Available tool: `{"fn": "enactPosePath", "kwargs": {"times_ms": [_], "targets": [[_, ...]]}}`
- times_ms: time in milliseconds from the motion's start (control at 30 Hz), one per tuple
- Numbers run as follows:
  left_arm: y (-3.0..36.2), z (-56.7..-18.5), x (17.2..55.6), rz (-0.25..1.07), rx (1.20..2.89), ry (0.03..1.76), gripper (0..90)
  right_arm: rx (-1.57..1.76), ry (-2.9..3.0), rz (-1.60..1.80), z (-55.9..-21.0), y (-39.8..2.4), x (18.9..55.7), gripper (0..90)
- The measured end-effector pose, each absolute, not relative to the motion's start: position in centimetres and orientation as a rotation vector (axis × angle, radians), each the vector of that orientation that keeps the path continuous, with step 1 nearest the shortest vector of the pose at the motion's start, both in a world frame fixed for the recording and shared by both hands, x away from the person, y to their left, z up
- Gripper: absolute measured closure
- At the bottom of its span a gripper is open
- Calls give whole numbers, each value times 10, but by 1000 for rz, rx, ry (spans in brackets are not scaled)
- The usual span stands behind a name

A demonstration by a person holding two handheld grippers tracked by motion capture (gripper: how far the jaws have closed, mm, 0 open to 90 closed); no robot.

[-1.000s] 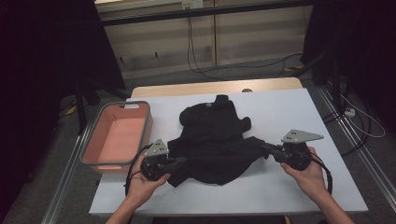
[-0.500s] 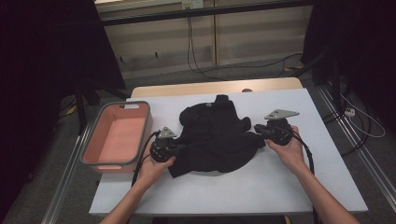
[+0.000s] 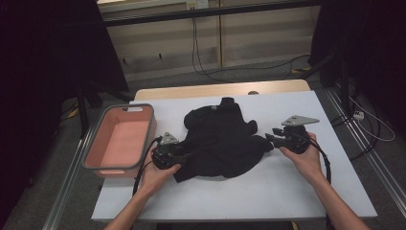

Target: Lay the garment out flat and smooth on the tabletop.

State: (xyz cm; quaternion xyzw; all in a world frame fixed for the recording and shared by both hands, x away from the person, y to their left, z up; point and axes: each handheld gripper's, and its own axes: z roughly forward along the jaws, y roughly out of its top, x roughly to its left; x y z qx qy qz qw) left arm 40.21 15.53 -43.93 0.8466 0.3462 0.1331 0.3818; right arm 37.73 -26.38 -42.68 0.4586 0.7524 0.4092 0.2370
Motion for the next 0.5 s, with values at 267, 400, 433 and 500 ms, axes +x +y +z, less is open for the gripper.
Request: {"fn": "enactPosePath", "kwargs": {"times_ms": [267,400,433,500], "targets": [[165,-425,370,356,2120,823,335,1222,2097,1178,-429,-269,346,526],[173,-422,360,351,2095,838,415,1230,2131,1132,-438,-263,354,556],[180,-419,358,341,2070,856,438,1231,2144,1115,-441,-260,358,661],[182,-419,357,335,2064,856,479,1224,2149,1106,-442,-259,361,724]]}}
